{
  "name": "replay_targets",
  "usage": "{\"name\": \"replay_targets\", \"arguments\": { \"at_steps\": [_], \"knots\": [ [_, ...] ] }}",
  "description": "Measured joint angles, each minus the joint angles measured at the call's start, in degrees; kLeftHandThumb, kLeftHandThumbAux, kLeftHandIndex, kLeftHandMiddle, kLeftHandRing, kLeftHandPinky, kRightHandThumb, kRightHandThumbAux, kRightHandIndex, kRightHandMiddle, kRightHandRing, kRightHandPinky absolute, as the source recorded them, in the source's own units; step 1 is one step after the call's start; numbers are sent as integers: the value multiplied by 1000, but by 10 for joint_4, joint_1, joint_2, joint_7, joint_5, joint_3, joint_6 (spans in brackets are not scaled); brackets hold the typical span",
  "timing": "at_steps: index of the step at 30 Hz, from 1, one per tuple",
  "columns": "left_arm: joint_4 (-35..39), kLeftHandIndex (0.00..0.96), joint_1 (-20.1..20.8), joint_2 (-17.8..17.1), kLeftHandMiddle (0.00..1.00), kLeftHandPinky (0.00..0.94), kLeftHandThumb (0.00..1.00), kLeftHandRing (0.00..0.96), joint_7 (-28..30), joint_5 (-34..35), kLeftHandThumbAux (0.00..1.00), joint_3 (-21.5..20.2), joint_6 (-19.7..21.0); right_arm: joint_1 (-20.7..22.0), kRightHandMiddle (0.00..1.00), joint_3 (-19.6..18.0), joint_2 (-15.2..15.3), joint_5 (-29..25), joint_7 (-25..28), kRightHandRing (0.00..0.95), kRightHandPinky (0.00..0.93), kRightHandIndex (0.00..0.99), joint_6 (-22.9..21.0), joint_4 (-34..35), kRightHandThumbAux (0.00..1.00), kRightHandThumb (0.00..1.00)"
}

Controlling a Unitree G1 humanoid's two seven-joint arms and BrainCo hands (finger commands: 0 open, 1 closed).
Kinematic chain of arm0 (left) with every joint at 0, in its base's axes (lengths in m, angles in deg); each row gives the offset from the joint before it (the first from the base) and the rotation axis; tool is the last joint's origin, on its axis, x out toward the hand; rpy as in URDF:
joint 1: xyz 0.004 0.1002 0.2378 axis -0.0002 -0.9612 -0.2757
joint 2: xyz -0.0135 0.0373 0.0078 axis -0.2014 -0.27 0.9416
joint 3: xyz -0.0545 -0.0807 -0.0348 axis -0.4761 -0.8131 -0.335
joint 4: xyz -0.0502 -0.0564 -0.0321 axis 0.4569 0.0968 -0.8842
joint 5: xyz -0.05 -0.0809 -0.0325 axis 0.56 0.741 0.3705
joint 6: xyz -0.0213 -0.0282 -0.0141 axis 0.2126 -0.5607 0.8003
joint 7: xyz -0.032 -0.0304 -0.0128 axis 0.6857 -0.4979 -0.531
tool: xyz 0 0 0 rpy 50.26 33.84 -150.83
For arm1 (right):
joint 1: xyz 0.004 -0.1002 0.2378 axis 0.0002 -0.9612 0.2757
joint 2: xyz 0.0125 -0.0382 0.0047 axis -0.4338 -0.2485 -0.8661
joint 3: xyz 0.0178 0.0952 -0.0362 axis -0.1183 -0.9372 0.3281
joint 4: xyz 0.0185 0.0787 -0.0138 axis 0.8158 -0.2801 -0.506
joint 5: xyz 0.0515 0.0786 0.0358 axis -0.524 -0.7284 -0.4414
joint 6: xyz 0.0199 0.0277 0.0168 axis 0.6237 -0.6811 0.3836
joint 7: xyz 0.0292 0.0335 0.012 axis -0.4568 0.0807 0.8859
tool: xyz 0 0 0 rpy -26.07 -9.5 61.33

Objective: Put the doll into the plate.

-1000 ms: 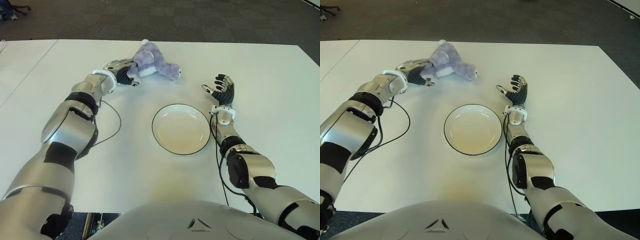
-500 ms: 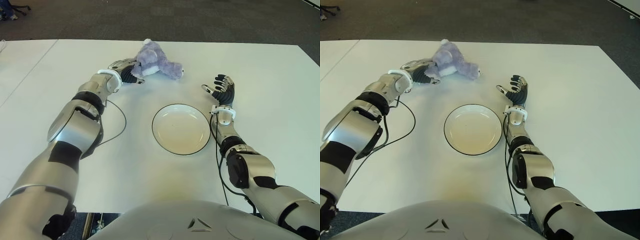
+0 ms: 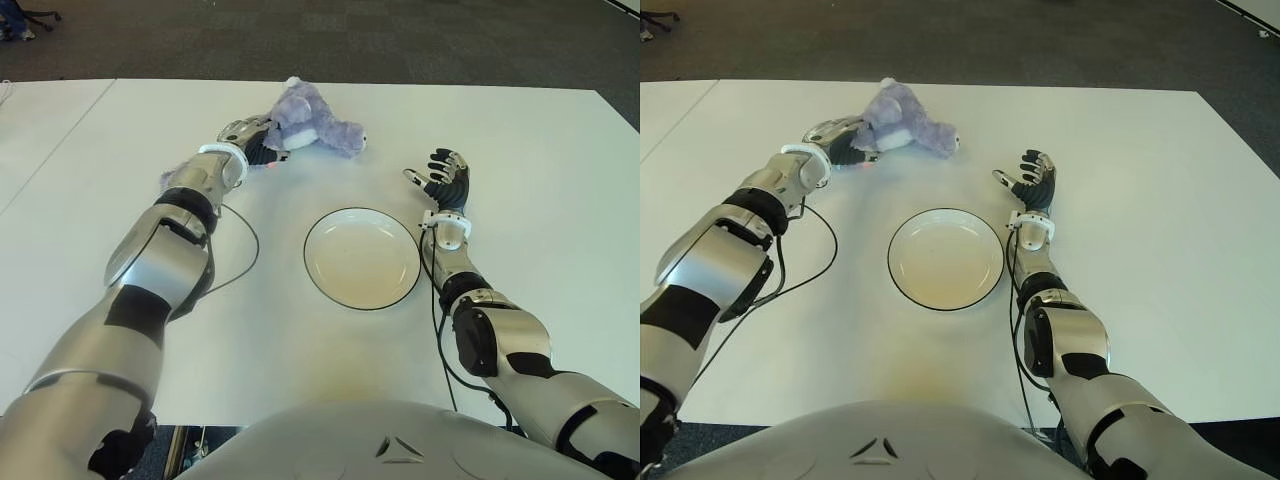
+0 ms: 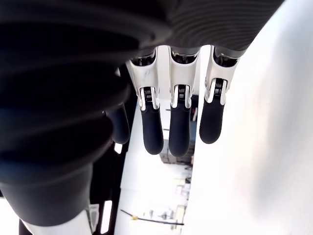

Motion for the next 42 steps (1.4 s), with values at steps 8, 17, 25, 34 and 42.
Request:
{"name": "replay_targets", "arguments": {
  "at_steps": [8, 17, 25, 34, 42],
  "knots": [
    [0, 0, -14, 0, 3, 251, 590, 110, -81, -64, 384, 55, 44, 0, 312, -1, -1, -2, 3, 323, 325, 266, 1, 0, 884, 0],
    [0, 190, -25, 3, 140, 420, 1000, 316, -129, -73, 711, 68, 82, 0, 318, -2, -1, -5, 5, 316, 303, 268, 2, 0, 865, 0],
    [3, 379, -22, 7, 240, 485, 1000, 362, -131, -67, 699, 64, 95, 0, 314, -4, -1, -9, 14, 314, 305, 263, 3, 0, 854, 0],
    [6, 456, -20, 7, 349, 517, 1000, 433, -125, -60, 671, 52, 94, -1, 320, -4, -1, -9, 15, 325, 321, 262, 4, 0, 850, 0],
    [24, 401, -36, 6, 467, 456, 1000, 473, -124, -46, 658, 44, 61, -1, 313, -4, -1, -9, 15, 318, 320, 260, 4, 0, 851, 0]
  ]
}}
